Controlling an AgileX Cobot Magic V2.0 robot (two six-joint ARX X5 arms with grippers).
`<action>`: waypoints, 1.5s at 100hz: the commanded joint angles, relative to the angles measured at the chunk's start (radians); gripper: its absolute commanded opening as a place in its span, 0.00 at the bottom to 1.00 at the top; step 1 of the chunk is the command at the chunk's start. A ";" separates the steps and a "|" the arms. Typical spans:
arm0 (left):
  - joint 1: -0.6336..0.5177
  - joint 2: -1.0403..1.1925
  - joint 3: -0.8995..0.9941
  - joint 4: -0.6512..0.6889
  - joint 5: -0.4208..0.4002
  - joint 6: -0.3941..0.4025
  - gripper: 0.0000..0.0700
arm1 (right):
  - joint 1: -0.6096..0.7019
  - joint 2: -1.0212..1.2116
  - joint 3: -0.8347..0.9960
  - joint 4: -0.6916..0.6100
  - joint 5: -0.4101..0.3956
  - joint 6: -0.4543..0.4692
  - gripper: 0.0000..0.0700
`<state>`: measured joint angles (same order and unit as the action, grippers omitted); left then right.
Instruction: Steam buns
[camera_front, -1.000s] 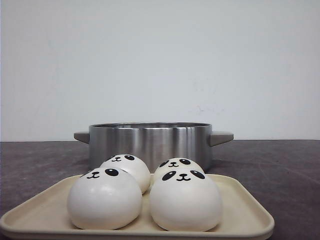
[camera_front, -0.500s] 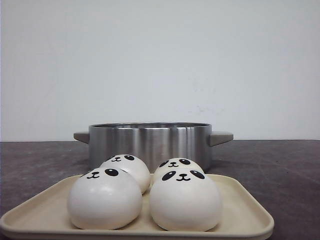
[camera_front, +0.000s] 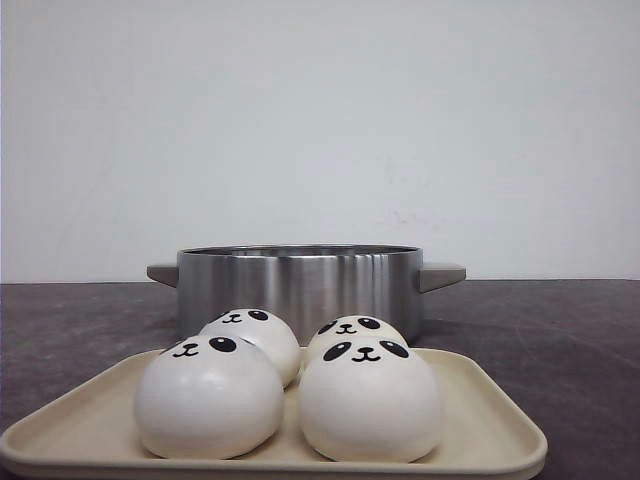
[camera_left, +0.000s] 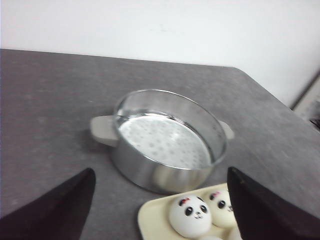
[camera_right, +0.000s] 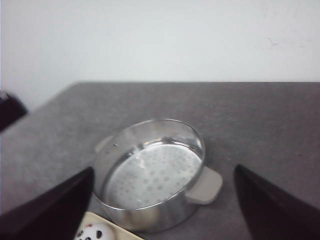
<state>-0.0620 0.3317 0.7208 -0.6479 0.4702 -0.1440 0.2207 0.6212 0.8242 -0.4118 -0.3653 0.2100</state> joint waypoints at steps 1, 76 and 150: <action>-0.021 0.008 0.008 0.013 -0.004 0.025 0.74 | 0.054 0.080 0.084 -0.021 0.013 -0.069 0.90; -0.207 0.006 0.008 0.013 -0.037 0.032 0.73 | 0.618 0.836 0.291 -0.299 0.239 0.396 0.86; -0.259 0.006 0.008 0.007 -0.055 0.055 0.73 | 0.612 1.104 0.291 -0.225 0.369 0.433 0.64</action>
<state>-0.3149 0.3347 0.7208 -0.6487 0.4175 -0.0963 0.8246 1.7065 1.1049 -0.6357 -0.0166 0.6357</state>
